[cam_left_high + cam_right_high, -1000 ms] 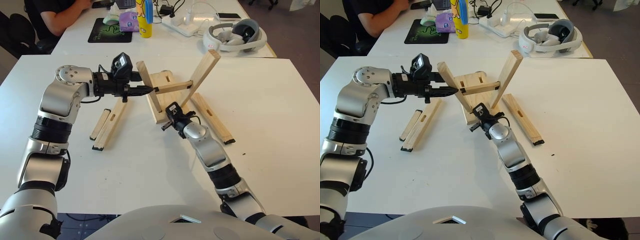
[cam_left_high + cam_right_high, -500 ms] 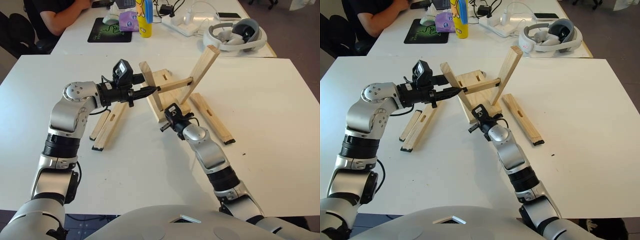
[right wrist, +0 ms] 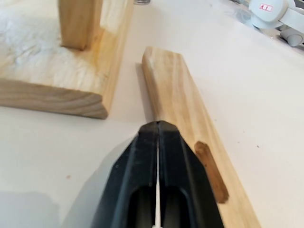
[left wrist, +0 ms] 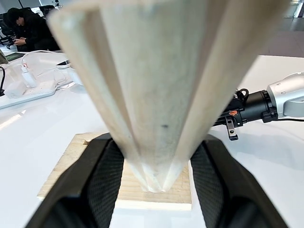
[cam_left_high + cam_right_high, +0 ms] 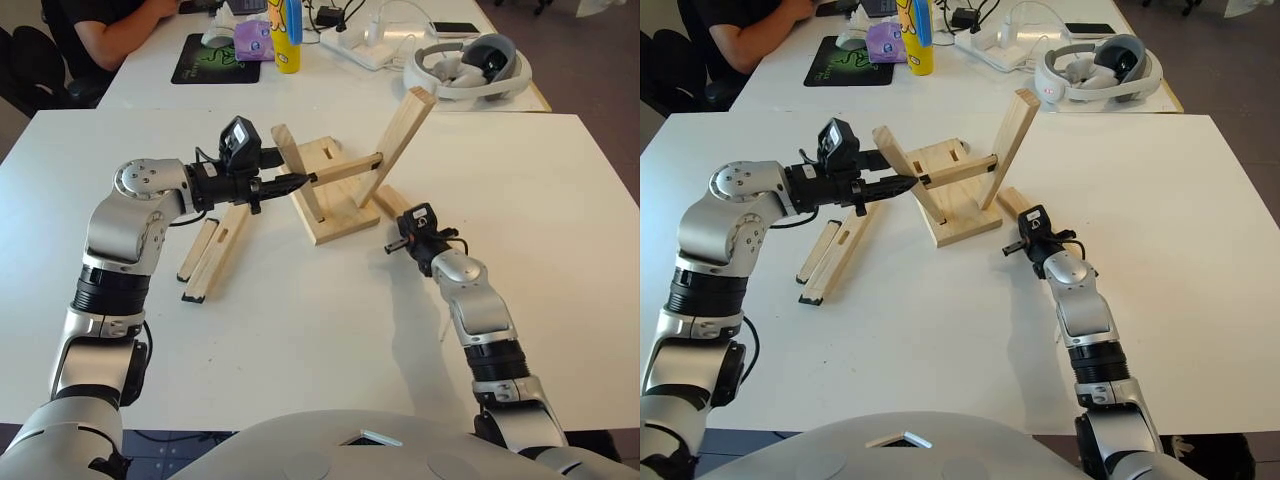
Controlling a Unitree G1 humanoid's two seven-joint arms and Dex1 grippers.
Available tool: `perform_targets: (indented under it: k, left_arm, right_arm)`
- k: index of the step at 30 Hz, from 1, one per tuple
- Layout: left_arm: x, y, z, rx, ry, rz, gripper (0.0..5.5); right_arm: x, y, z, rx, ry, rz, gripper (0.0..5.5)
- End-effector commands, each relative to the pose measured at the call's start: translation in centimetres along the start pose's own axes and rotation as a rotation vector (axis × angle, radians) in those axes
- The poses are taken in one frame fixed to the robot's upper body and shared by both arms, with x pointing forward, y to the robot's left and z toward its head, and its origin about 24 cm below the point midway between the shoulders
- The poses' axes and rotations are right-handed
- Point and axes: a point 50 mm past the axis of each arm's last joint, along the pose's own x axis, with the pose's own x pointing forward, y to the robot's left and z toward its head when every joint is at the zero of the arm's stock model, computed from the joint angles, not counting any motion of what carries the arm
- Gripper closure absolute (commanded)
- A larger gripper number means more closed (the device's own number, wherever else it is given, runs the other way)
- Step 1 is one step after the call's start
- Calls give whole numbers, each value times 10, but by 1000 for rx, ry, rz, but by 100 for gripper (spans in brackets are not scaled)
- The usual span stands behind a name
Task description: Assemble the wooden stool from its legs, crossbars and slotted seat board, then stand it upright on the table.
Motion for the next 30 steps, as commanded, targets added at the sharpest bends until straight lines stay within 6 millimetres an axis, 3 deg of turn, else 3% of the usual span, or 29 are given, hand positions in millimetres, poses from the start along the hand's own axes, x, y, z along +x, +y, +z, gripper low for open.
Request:
perform_targets:
  k: [1,8,16,26,30]
  left_arm:
    - [2,-6,-22,-89,98,-63,345]
    - [3,-5,-18,-100,95,-103,345]
    - [0,-7,-13,-126,62,-126,345]
    - [-3,-14,-18,-134,19,-159,345]
    - [-10,-20,-30,-132,72,-184,268]
  right_arm:
    - [10,8,7,-13,-13,40,550]
    - [9,40,8,-16,-34,255,550]
    - [-6,60,5,-23,-35,387,550]
    - [-5,59,1,-47,-10,369,550]
    - [-4,55,-2,-63,2,361,550]
